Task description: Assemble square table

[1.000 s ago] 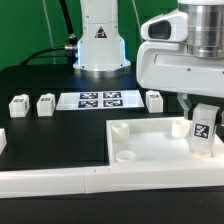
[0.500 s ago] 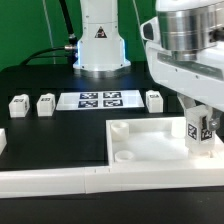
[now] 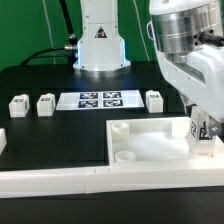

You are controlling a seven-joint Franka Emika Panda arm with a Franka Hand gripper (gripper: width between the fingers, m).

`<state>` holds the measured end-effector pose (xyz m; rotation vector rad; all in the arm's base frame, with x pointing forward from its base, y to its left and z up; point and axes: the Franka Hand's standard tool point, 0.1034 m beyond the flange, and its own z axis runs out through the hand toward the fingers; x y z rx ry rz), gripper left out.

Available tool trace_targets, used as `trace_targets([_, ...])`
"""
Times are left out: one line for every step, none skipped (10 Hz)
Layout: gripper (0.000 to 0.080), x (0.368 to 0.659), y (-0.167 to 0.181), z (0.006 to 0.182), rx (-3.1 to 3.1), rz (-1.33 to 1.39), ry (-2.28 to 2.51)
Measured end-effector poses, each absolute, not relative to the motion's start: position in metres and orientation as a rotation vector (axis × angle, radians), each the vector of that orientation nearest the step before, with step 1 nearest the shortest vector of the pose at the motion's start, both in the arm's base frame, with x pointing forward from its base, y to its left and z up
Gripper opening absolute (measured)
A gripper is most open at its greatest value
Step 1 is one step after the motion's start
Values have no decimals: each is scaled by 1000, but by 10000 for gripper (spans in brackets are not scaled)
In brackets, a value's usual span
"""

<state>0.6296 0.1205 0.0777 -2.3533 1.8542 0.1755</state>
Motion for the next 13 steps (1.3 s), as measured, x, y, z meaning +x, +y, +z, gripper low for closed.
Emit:
trace_targets([625,628,128,78,-2500,141,1686])
trace_targets([642,628,131,80,-2695,99,1373])
trace_targets([648,628,129,79,-2696,101,1365])
trace_targets([648,629,127,79,-2759,90,1233])
trace_targets([649,629,126,79,-2817,80,1087])
trace_targets([649,632,120,80,-2928,48,770])
trace_targets([649,634,118,80,-2985,20,574])
trace_targets([649,636,119,80,-3027,-18,386])
trace_targets([564,635,119,80,-3015,-13,456])
trace_targets([564,635,118,80,-3016,-14,457])
trace_targets([430,635,119,80,-3006,-11,502])
trace_targets([430,635,117,80,-2988,-3,621])
trace_targets([294,635,116,79,-2965,4,727])
